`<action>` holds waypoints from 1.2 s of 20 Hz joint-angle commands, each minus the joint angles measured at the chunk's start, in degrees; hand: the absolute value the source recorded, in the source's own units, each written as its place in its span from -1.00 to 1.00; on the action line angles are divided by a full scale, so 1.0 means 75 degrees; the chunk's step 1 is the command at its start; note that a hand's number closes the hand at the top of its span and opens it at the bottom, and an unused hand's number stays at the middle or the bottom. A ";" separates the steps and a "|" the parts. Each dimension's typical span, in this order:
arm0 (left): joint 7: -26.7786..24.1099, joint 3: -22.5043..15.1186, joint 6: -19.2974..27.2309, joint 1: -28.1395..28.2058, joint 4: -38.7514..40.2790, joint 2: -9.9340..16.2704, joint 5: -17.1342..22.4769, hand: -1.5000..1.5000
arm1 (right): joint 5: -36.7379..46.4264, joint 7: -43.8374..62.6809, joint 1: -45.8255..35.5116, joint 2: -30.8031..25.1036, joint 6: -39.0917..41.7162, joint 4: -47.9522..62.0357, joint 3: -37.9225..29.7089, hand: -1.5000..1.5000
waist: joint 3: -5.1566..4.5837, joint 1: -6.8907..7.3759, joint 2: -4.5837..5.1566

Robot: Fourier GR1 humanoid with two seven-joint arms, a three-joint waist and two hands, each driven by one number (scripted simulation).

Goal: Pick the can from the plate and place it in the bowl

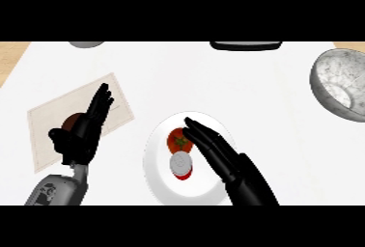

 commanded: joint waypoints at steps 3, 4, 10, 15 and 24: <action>-0.0058 -0.0028 -0.0151 -0.0135 0.0098 -0.0150 -0.0141 0.00 | 0.0017 0.2619 -0.1131 0.0543 0.1180 -0.0021 -0.0170 -1.00 | -0.0002 0.0064 0.0019; 0.0184 -0.0202 0.0044 0.0183 -0.0484 -0.0241 -0.0183 0.00 | -0.0233 0.2724 -0.1431 0.0439 0.1499 0.0279 -0.0512 -1.00 | 0.0001 0.0137 0.0013; 0.0390 -0.0125 0.0020 0.0157 -0.0476 -0.0295 -0.0371 0.00 | -0.0261 0.3134 -0.1487 0.0716 0.2119 0.1255 -0.0341 -1.00 | 0.0008 0.0098 0.0025; 0.0268 0.0189 -0.0323 0.0475 -0.0529 -0.0177 -0.0346 0.00 | -0.0679 0.3385 -0.1445 0.0554 0.3059 0.1181 -0.0885 -1.00 | 0.0009 0.0079 0.0024; 0.0095 0.0506 -0.0589 0.0398 -0.0337 -0.0566 -0.0709 0.00 | -0.0645 0.2134 -0.0312 0.0737 0.3272 0.0944 -0.1118 -1.00 | 0.0009 0.0047 0.0022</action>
